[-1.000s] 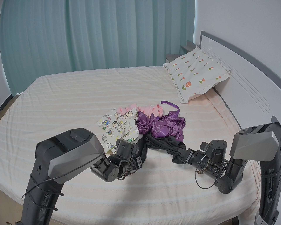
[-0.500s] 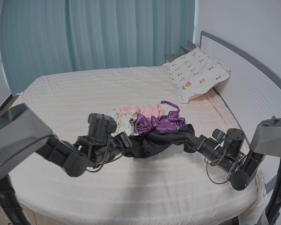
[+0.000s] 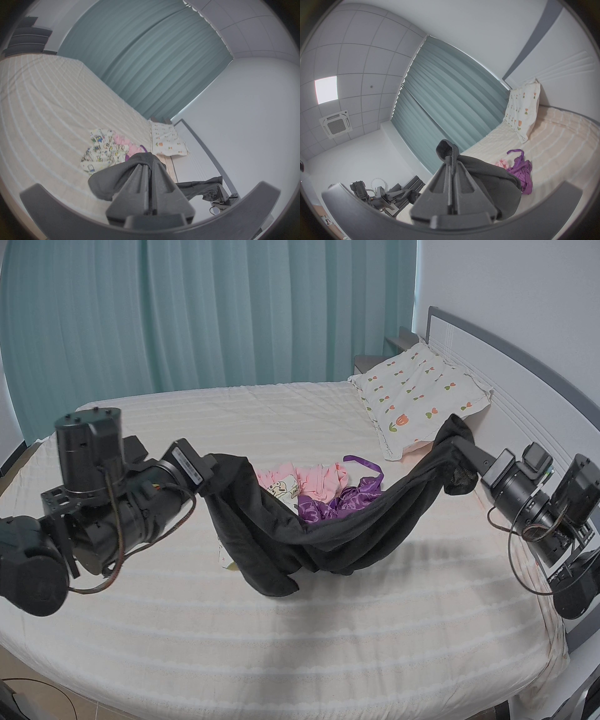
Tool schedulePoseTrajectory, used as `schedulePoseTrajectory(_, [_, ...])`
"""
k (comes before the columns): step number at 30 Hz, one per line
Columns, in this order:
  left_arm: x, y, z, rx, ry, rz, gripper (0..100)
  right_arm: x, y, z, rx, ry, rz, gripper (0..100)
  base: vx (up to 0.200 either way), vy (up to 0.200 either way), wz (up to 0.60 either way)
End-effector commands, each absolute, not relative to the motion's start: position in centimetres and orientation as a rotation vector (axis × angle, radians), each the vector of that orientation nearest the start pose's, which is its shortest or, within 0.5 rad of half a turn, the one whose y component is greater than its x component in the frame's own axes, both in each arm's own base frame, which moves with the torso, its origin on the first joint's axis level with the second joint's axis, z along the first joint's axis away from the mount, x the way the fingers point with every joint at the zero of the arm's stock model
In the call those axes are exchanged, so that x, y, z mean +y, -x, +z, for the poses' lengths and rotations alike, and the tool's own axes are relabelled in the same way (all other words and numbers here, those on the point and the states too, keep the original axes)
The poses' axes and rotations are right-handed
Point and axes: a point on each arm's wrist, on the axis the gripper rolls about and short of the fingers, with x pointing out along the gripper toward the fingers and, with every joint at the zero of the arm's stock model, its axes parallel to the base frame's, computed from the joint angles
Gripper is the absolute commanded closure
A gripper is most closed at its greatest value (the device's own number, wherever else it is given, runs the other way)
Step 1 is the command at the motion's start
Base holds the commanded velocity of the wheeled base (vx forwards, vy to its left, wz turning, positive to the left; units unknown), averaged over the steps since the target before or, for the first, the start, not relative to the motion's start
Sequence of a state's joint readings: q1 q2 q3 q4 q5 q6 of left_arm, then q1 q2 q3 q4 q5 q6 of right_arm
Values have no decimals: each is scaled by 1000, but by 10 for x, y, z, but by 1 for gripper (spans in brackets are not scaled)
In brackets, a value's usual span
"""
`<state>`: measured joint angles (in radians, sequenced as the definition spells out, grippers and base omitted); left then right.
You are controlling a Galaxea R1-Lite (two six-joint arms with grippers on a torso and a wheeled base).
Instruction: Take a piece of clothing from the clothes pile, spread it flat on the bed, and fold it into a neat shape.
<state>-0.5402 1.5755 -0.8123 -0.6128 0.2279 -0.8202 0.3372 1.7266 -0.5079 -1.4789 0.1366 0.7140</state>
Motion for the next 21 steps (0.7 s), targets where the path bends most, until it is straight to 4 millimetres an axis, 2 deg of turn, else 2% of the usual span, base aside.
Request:
schedulePoseTrajectory(1, [-117,-210,239,167,769,-238,100,87,-244,210,-144,-727,565,100,0,0,0])
schedulePoseTrajectory(8, [-112,-202,221,219,746,-211,100,85,-245,204,-125,-735,556,100,0,0,0])
schedulePoseTrajectory(10, [-110,-198,204,272,724,-188,100,89,-244,192,-71,-738,552,100,0,0,0])
schedulePoseTrajectory(20, [-108,-193,184,342,723,-162,100,98,-239,179,3,-758,569,100,0,0,0])
schedulePoseTrajectory(21, [-107,-191,183,347,724,-163,100,98,-238,178,7,-758,567,100,-200,0,0])
